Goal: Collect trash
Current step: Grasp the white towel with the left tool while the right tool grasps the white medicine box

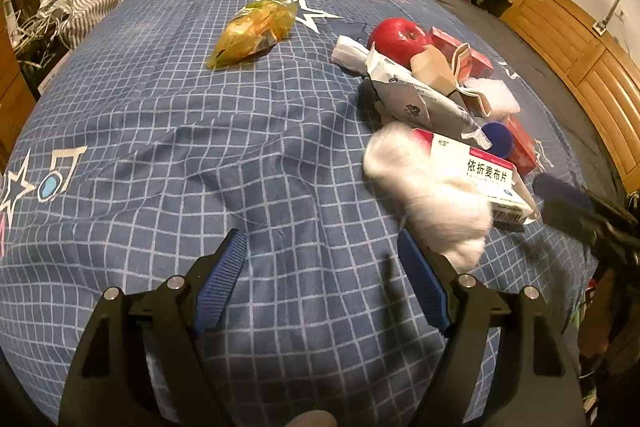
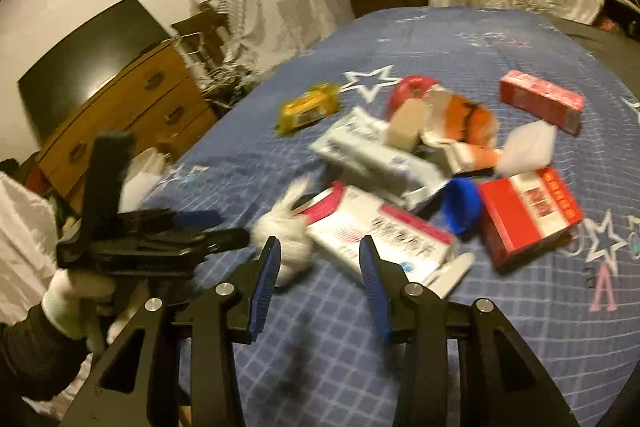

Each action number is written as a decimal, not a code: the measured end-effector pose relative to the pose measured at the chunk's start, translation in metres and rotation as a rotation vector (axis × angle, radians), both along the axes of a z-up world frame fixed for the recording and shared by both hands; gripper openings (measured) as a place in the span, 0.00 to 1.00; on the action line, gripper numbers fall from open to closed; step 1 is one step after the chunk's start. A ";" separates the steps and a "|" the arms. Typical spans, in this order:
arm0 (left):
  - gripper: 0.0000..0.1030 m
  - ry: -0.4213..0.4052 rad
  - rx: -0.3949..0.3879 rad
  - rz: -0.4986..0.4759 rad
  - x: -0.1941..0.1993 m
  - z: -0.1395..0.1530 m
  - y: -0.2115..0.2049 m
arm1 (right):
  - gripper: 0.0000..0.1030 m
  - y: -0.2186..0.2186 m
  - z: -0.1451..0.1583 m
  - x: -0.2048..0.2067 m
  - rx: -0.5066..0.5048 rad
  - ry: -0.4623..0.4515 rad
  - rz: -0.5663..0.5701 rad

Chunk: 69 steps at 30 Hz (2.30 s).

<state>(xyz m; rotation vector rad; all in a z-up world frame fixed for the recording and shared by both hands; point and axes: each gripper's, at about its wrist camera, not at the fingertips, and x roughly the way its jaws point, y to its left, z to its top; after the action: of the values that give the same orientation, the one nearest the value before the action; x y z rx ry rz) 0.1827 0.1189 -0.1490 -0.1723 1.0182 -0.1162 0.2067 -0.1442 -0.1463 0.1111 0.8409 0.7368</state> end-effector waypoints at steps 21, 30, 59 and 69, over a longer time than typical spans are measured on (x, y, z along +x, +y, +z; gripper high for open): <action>0.77 0.015 -0.078 -0.017 -0.025 0.003 -0.020 | 0.62 -0.020 -0.034 0.023 -0.297 0.017 -0.009; 0.77 -0.017 -0.054 -0.014 0.004 0.009 -0.050 | 0.72 -0.052 -0.033 -0.006 -0.250 0.062 -0.133; 0.35 -0.126 -0.039 0.029 0.007 0.009 -0.076 | 0.49 -0.064 -0.019 -0.030 -0.174 -0.079 -0.196; 0.35 -0.432 0.190 0.083 -0.059 0.090 -0.075 | 0.50 -0.066 0.053 -0.066 -0.135 -0.390 -0.372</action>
<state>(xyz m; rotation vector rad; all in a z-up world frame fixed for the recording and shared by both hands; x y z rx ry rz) 0.1235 0.0439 -0.0587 -0.0136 0.5854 0.0203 0.1403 -0.2098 -0.0932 0.0005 0.4751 0.3330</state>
